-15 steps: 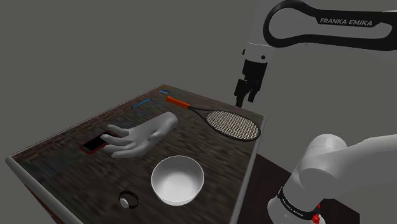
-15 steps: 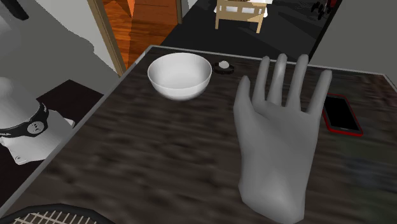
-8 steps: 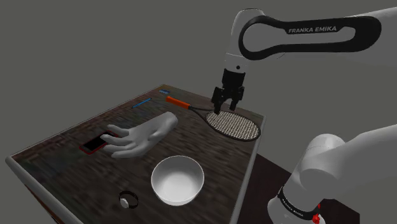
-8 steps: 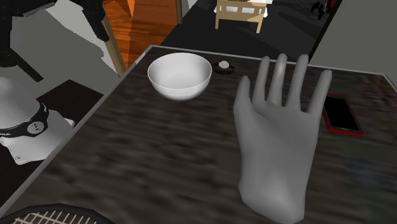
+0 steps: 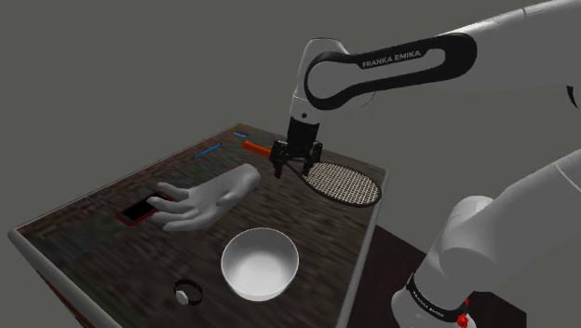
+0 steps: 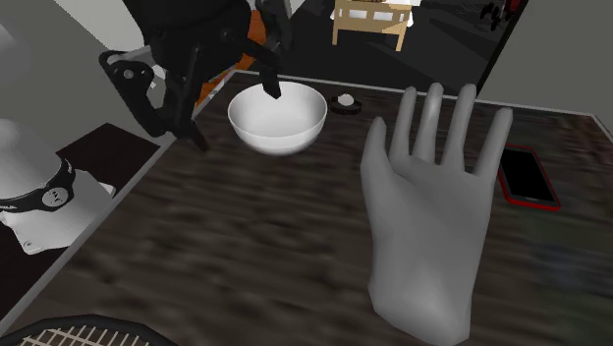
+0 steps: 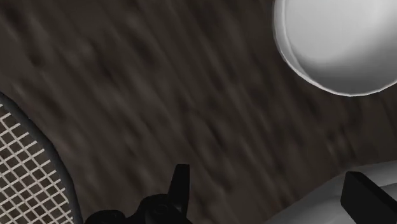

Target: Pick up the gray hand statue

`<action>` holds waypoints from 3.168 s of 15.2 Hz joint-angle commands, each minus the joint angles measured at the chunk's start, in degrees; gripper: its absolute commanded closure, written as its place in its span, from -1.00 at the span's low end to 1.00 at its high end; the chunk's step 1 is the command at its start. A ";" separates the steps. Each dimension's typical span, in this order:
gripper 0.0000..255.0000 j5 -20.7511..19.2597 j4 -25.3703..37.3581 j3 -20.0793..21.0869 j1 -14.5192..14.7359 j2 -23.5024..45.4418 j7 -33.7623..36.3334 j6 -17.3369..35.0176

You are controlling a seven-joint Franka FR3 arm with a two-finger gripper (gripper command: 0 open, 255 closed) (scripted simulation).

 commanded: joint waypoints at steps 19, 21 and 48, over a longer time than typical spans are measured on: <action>-1.00 2.34 15.34 5.21 1.66 29.75 15.76 19.72; -1.00 2.46 14.84 5.24 1.71 30.38 15.47 20.82; 1.00 1.39 20.81 4.86 1.25 25.37 18.20 10.11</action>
